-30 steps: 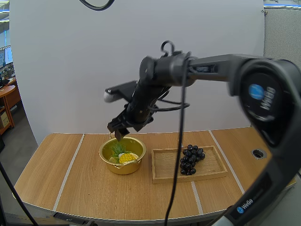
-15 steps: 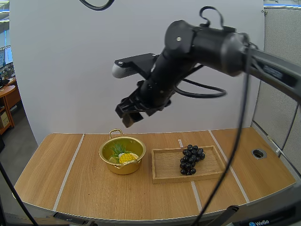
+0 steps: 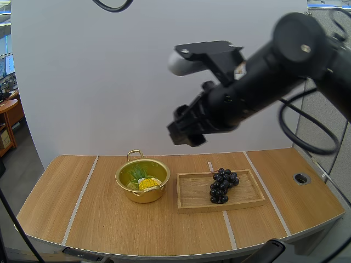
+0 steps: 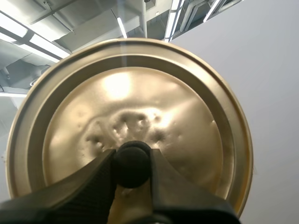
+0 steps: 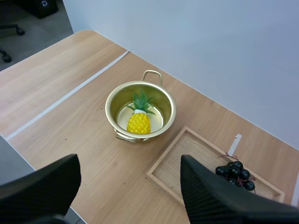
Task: Open the pot, put the pineapple inside, and close it
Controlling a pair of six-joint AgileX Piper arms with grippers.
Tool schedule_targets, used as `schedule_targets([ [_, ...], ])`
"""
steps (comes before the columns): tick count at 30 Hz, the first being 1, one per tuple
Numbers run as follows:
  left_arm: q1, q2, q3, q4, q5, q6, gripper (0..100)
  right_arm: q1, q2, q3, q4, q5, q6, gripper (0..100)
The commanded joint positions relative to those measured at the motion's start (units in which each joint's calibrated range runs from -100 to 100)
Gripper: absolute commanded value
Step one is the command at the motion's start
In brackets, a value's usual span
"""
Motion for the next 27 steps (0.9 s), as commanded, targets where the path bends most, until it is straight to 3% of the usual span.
schedule_targets([
  [1,0.00,-0.49,-0.30,0.15,-2.00,-0.60,0,-0.77,-3.39,2.35,-0.31,0.03,0.20,100],
  [15,0.00,-0.49,-0.30,0.15,-2.00,-0.60,0,-2.45,-14.14,13.00,-1.19,0.03,1.28,99],
  [21,0.00,-0.49,-0.30,0.15,-2.00,-0.60,0,-4.00,-16.90,15.89,3.31,0.03,1.28,4],
  [22,0.00,-0.49,-0.30,0.15,-2.00,-0.60,0,-4.29,-17.57,16.28,3.60,0.03,1.28,0],
  [27,0.00,-0.49,-0.30,0.15,-2.00,-0.60,0,-4.85,-19.78,17.40,0.47,0.03,1.28,0],
])
